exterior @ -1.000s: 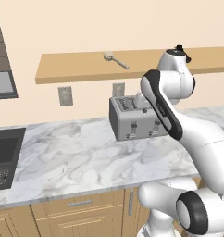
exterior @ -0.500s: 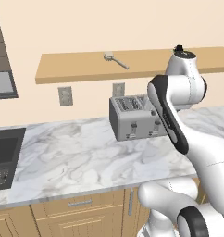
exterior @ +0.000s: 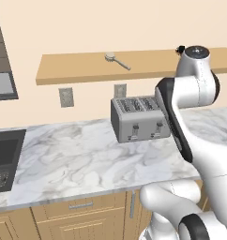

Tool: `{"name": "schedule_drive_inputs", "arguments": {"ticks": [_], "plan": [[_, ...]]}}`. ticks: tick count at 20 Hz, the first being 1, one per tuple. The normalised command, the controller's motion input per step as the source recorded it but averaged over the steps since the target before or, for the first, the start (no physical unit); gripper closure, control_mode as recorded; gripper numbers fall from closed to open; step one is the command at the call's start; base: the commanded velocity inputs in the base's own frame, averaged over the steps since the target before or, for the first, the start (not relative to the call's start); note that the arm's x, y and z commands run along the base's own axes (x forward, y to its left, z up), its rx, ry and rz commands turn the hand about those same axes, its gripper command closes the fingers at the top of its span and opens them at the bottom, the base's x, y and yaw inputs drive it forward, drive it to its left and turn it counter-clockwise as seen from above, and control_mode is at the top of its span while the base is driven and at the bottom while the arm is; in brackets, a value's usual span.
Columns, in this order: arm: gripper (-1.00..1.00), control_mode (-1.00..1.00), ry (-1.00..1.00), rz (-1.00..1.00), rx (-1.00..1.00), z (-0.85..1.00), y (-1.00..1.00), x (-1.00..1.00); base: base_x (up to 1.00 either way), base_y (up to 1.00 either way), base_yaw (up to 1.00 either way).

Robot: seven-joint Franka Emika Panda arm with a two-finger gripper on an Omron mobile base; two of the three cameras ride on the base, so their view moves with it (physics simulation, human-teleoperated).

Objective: Locate and retrieve the dish brush and dish brush from the cabinet. Place them next to the sink.

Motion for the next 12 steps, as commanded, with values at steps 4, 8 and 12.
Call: {"name": "schedule_drive_inputs", "arguments": {"ticks": [4,8,12], "plan": [[-1.00,-1.00,-0.19,0.00,0.00,0.51,-0.35,0.01,0.00,0.00,0.00],[-1.00,-1.00,-0.18,0.00,-0.01,0.46,-0.32,-0.04,0.00,0.00,0.00],[-1.00,-1.00,-0.12,0.00,-0.04,0.46,-0.39,0.00,0.00,0.00,0.00]]}}
